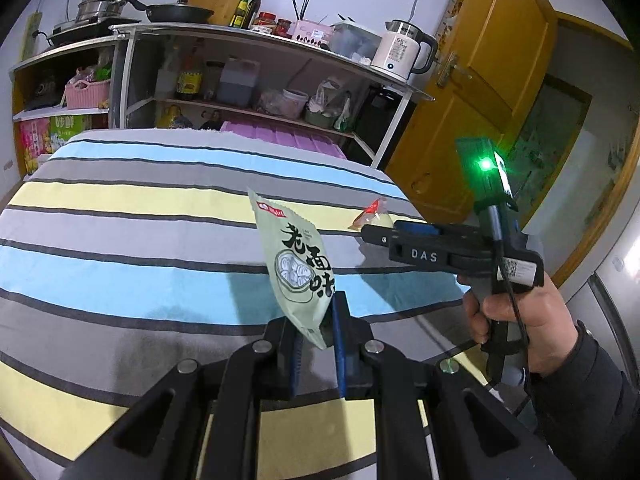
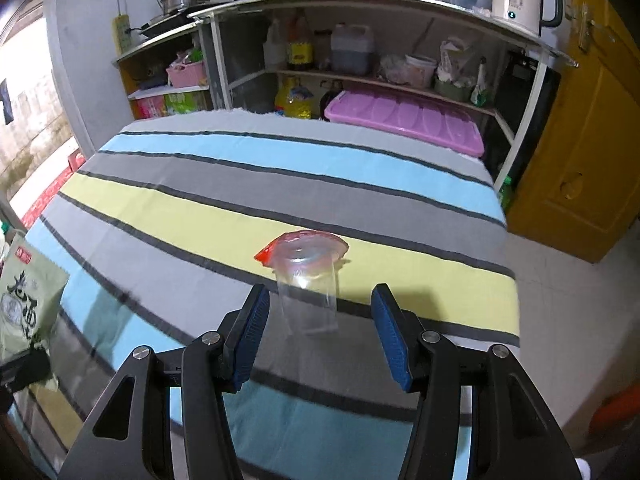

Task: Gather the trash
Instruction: 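Grasp and lift the beige snack packet with the left tool while the right tool grasps the clear cup, then carry the beige packet and clear cup over the bin and open both tools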

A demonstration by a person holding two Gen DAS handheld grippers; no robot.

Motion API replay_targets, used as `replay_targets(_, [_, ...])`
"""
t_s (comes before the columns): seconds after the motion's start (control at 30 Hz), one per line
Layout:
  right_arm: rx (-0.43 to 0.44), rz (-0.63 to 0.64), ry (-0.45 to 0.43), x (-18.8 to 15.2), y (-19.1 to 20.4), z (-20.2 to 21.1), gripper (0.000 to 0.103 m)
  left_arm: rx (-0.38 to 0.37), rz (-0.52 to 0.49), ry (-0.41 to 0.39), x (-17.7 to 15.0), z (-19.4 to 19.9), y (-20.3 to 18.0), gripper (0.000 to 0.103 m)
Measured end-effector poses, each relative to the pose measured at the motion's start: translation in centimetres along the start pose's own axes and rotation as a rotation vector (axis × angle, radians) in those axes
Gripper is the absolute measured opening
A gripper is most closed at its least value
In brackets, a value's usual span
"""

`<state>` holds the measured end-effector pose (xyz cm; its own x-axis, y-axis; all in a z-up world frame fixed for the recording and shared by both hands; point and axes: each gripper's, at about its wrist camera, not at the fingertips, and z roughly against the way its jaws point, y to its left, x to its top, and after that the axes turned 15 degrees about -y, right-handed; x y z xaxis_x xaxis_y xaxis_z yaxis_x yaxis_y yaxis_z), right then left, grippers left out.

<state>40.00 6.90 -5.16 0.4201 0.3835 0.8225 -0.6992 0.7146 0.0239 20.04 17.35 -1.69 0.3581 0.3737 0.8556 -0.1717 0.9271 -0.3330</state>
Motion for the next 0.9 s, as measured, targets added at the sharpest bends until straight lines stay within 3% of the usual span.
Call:
replay_targets(0.07, [-0.003,0.008,0.0,0.0,0.1,0.0,0.029,-0.001,0.002,0.006,-0.1,-0.2,0.1,0.014])
replay_targets(0.3, [0.017,-0.028,-0.023,-0.2,0.2,2.1,0.029,-0.002,-0.009,0.007,-0.2,0.0,-0.2,0.014])
replay_targets(0.9, [-0.002,-0.149,-0.202,-3.9,-0.3,18.6,0.029,-0.063,-0.107,-0.007,-0.4,3.9,-6.8,0.014])
